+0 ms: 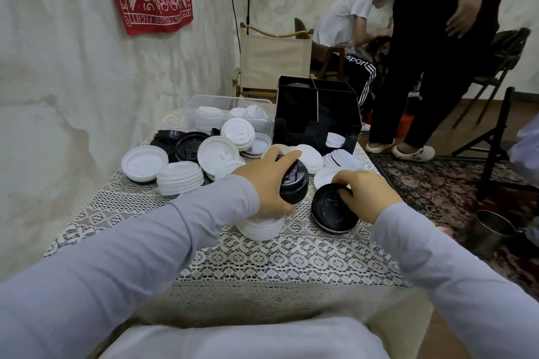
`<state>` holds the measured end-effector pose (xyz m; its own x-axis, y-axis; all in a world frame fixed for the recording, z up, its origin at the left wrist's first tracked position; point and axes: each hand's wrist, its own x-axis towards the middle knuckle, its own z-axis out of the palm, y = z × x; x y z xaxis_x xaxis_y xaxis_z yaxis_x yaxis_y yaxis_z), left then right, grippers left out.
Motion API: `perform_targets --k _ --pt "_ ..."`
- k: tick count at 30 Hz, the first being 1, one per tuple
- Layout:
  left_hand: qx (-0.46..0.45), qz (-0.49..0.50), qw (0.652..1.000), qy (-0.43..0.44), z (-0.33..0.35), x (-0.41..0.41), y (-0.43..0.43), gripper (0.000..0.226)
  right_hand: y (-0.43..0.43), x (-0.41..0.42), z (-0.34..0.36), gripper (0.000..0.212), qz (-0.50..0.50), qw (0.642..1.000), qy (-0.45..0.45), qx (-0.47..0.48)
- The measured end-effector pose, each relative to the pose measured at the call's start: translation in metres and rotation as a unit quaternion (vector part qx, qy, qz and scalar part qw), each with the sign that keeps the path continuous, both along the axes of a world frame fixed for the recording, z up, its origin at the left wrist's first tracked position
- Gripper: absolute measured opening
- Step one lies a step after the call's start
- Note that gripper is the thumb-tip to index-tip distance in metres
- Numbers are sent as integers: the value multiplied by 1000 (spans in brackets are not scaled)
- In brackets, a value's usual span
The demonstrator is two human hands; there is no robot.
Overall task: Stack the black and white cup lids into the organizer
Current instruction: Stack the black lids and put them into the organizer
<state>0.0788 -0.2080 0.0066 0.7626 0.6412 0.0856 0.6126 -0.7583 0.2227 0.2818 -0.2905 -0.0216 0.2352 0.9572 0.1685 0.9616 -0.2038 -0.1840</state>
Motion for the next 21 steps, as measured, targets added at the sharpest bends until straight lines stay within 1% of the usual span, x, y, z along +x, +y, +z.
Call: perform_targets --k 5,7,9,11,12,14,16,21 --pt "3 3 1000 0 0 -3 2 102 -3 0 9 16 3 995 48 89" --pt "2 5 1000 3 -1 -4 3 103 -4 -1 11 13 5 990 54 128" --pt "0 8 1000 3 -2 -5 4 103 -8 -3 10 9 15 979 35 200" --pt "1 10 1000 2 -1 -6 4 103 -13 -3 3 13 91 949 -24 301" --pt "1 10 1000 1 -1 -7 4 103 -16 -2 -4 16 137 930 -66 333" --pt "4 10 1000 -1 1 -7 4 103 -21 0 -17 15 215 902 -140 346" --pt "7 10 1000 -2 3 -6 3 103 -26 1 -32 11 250 892 -166 339" --pt "10 1 1000 -9 4 -4 1 100 -40 2 -58 21 272 905 -116 306"
